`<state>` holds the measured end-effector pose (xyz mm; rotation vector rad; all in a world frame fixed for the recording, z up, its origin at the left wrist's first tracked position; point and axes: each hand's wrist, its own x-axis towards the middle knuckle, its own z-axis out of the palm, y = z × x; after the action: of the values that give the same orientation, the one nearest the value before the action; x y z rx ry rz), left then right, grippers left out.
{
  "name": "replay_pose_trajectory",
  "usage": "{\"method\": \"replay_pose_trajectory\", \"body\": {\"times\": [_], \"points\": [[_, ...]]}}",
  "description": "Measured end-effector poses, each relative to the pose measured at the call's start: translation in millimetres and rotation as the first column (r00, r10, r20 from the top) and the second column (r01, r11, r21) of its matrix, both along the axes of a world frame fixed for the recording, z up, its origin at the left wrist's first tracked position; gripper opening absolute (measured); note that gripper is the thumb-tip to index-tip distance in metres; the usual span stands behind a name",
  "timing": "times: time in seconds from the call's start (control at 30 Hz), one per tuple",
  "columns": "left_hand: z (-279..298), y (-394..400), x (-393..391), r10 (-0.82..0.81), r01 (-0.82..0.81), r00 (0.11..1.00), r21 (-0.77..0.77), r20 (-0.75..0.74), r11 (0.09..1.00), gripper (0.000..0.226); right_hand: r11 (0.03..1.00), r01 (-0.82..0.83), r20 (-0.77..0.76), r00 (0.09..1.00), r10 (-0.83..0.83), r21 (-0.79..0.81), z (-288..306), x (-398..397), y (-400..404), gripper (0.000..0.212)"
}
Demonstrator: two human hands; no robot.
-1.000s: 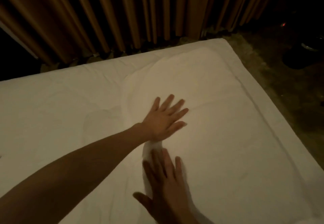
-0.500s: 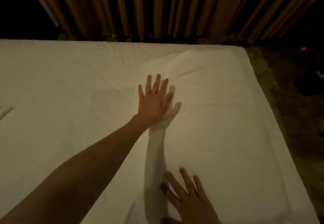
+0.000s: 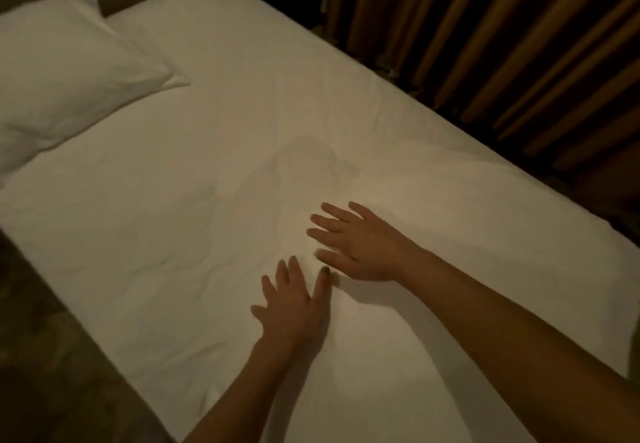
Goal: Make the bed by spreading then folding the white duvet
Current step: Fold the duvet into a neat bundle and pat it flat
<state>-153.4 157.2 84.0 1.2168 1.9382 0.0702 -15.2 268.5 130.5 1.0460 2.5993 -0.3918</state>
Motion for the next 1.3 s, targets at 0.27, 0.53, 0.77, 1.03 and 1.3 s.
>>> {"method": "replay_pose_trajectory", "body": {"times": [0.27, 0.53, 0.77, 1.03, 1.3], "points": [[-44.0, -33.9, -16.0, 0.040, -0.052, 0.994, -0.119, -0.097, 0.991, 0.100, 0.994, -0.108, 0.235, 0.967, 0.098, 0.030, -77.8, 2.2, 52.0, 0.086], [-56.9, -77.6, -57.3, 0.184, -0.197, 0.980, -0.230, -0.076, 0.953, 0.132, 0.901, 0.345, 0.407, 0.807, -0.429, 0.265, -47.9, 99.9, 141.9, 0.091], [-3.6, -58.2, -64.1, 0.029, -0.031, 0.986, -0.010, -0.165, 0.999, 0.142, 0.745, 0.625, -0.218, 0.780, -0.587, 0.232, 4.6, 111.1, -3.9, 0.077], [17.0, -27.4, 84.8, -0.553, 0.583, 0.812, 0.313, -0.187, 0.750, 0.076, 0.500, 0.853, -0.175, 0.521, -0.835, 0.150, -36.7, 251.4, -146.2, 0.074], [22.3, -21.7, 88.1, -0.483, 0.536, 0.844, 0.335, -0.234, 0.775, 0.089, 0.077, 0.995, -0.305, 0.094, -0.948, 0.065, -35.4, 274.7, -188.3, 0.080]]}}
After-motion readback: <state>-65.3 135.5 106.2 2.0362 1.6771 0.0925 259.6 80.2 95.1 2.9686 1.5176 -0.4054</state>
